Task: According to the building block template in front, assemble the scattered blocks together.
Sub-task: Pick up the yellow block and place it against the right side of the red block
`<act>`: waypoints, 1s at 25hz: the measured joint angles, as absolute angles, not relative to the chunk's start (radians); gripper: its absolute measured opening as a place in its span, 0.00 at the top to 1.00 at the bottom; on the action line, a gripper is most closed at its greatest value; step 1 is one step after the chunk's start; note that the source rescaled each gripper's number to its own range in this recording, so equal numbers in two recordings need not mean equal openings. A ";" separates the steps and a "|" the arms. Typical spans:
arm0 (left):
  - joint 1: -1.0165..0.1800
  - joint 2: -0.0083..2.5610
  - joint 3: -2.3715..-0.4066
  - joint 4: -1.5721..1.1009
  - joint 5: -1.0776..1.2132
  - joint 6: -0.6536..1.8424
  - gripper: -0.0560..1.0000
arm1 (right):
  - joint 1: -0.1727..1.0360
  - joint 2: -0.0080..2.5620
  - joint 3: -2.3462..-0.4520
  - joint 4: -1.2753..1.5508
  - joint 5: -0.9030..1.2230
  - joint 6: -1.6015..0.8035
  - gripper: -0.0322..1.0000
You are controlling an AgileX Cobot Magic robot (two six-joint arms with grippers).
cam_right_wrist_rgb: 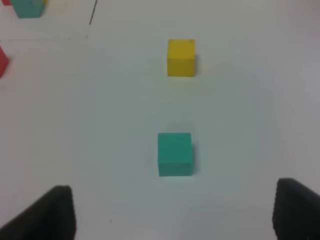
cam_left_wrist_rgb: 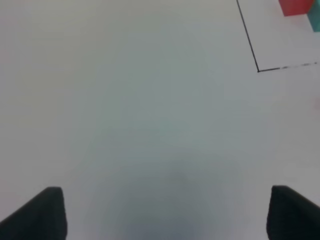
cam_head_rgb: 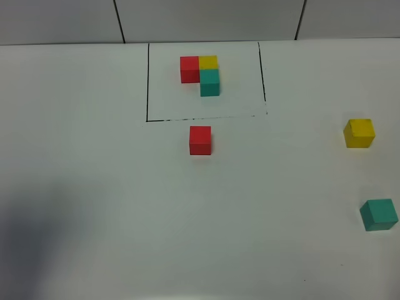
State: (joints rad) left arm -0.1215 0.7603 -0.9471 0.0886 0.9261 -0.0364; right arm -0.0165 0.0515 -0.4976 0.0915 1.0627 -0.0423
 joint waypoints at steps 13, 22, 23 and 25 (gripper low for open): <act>-0.121 0.416 -0.667 -0.023 0.963 -0.019 0.09 | -0.016 0.051 -0.498 0.093 1.063 -0.042 0.33; -0.121 0.184 -0.532 -0.055 0.998 0.000 0.11 | -0.016 0.051 -0.498 0.093 1.063 -0.042 0.33; -0.121 0.163 -0.524 -0.068 1.003 0.006 0.12 | -0.016 0.051 -0.498 0.093 1.063 -0.042 0.33; -0.121 0.117 -0.521 -0.092 1.009 0.032 0.13 | -0.016 0.051 -0.498 0.093 1.063 -0.042 0.33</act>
State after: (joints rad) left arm -0.1215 0.1174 -0.5206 -0.0917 1.0087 0.0319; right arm -0.0165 0.0515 -0.4976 0.0934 1.0627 -0.0423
